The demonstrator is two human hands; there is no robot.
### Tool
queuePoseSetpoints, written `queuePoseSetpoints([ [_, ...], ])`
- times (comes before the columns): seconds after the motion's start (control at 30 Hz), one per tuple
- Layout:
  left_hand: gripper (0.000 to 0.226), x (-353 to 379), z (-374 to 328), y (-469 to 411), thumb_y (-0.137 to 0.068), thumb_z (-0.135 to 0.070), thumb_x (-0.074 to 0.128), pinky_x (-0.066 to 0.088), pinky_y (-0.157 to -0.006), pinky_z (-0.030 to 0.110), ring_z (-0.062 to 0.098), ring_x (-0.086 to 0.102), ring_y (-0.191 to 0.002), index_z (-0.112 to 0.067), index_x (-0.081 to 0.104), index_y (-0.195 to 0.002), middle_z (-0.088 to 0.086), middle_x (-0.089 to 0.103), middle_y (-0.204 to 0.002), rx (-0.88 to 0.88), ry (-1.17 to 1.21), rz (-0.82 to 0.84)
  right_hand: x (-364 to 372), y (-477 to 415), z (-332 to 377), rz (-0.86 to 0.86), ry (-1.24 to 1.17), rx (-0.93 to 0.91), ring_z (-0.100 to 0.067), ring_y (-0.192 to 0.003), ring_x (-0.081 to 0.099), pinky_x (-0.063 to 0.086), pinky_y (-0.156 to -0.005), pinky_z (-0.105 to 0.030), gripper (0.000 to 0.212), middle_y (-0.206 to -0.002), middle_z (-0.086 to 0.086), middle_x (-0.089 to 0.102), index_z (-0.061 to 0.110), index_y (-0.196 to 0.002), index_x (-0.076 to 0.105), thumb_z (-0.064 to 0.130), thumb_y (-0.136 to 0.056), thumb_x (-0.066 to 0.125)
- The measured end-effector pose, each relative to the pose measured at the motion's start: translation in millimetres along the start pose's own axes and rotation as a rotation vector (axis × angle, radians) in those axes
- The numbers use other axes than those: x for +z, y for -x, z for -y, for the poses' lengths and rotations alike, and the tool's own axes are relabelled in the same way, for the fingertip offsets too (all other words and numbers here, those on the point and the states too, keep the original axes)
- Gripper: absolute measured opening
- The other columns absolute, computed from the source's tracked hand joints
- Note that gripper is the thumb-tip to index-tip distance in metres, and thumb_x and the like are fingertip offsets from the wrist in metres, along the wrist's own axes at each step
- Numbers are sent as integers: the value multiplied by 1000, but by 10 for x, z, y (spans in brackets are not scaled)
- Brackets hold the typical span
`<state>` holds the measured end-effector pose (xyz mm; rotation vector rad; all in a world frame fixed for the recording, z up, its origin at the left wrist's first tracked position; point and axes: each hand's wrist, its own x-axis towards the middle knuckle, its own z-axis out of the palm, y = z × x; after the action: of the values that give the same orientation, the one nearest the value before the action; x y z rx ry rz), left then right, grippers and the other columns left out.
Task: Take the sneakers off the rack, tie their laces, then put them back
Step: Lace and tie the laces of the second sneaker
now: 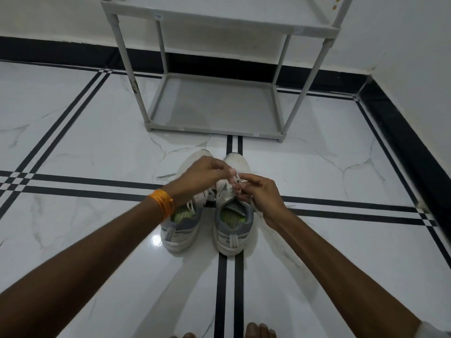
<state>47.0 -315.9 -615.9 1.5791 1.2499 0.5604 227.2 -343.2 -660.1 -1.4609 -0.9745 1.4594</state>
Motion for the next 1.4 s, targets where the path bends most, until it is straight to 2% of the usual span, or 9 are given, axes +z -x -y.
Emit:
queuePoseSetpoints([
  [0.1,29,209,179,32,-96,-31,56,52,-93,36,23,67,-105,-8,73,-97,11,73,-104,17,337,-23,0,8,40,31,-27,-1,-18,-85,72,60,-73,-26,24,-100,-11,74,4,-111,71,-2,-93,56],
  [0.2,23,352,334,-28,-94,-25,60,54,-95,48,34,68,-102,-7,72,-101,17,73,-102,53,458,-125,2,-7,54,27,-26,-2,-22,-88,73,61,-76,-30,23,-99,-9,75,7,-111,72,2,-93,58],
  [0.43,14,480,310,-122,-91,-22,66,55,-65,20,11,71,-73,-13,76,-96,3,75,-83,157,193,-307,27,-13,43,-4,52,-39,-26,-81,72,61,-71,-29,18,-90,-22,73,11,-108,70,9,-92,63],
  [0.63,16,508,394,-179,-89,-16,67,54,-78,21,8,67,-87,-18,76,-102,-2,71,-98,229,-27,-311,-16,-45,51,76,65,-29,-20,-75,68,59,-69,-26,21,-82,-17,70,5,-109,67,-1,-91,58],
  [0.77,13,423,315,-169,-77,-10,79,58,-72,26,16,73,-72,-7,72,-88,8,75,-76,168,193,-319,-47,-39,98,156,130,-43,-19,-76,70,60,-72,-28,23,-80,-13,70,6,-112,63,-2,-92,57],
  [0.9,38,352,295,-140,-71,-14,85,61,-71,29,23,74,-71,-5,56,-95,13,75,-74,113,273,-267,-109,-56,166,258,234,-66,-28,-85,72,60,-82,-38,25,-91,-18,73,10,-114,61,-2,-93,55],
  [1.17,11,377,259,-177,-75,-15,81,50,-63,7,1,69,-61,-8,75,-80,2,73,-66,228,-10,-291,-120,-10,151,295,328,-173,-29,-91,72,59,-84,-42,28,-94,-15,73,12,-115,62,-2,-92,58],
  [1.3,31,402,252,-214,-69,-19,86,56,-58,21,13,70,-60,-7,64,-88,7,72,-71,43,117,-324,-127,20,135,253,374,-233,-23,-88,73,60,-81,-37,29,-93,-15,74,11,-117,62,-2,-90,60],
  [1.4,50,293,209,-211,-72,-18,85,48,-45,16,10,64,-56,-7,51,-108,10,67,-80,-218,339,-168,-110,26,144,236,495,-300,-18,-86,74,61,-78,-33,30,-91,-12,75,14,-116,62,0,-90,61],
])
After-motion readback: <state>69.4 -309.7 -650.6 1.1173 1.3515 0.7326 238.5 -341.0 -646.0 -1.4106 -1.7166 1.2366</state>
